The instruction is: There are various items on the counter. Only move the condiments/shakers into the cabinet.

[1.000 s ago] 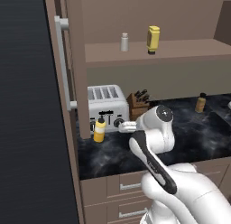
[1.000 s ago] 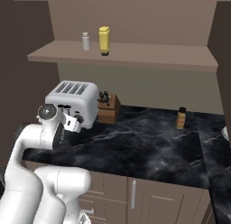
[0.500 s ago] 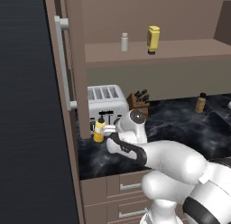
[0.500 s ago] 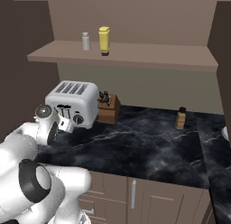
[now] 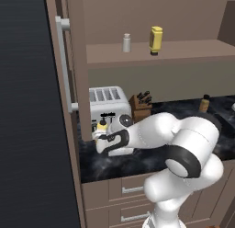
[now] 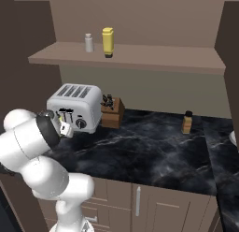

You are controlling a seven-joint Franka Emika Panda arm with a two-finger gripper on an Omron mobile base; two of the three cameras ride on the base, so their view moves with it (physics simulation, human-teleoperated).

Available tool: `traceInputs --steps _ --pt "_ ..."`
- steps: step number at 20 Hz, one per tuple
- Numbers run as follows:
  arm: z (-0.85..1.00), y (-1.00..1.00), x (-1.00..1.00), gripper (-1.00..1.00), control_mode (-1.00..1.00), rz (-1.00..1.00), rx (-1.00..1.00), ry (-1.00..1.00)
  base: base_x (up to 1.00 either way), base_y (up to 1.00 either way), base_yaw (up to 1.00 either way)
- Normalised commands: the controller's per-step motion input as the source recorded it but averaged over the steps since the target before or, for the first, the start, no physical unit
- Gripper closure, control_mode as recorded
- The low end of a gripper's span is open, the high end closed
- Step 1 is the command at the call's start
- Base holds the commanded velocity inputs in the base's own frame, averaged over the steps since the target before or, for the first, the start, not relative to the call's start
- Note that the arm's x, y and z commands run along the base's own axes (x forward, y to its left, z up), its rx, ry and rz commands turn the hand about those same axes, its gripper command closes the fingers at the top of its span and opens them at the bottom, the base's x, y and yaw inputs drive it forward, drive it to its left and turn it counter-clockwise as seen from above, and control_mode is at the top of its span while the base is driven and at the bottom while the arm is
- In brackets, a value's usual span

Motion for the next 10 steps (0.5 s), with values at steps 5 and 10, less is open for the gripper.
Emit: traceInputs --steps 5,10 --pt "0.00 0.32 0.00 -1.00 -1.00 0.03 -0.05 0.00 0.00 0.00 0.00" --pt "0.00 0.07 0.01 -1.00 -1.00 0.00 -0.02 0.00 0.00 0.00 0.00"
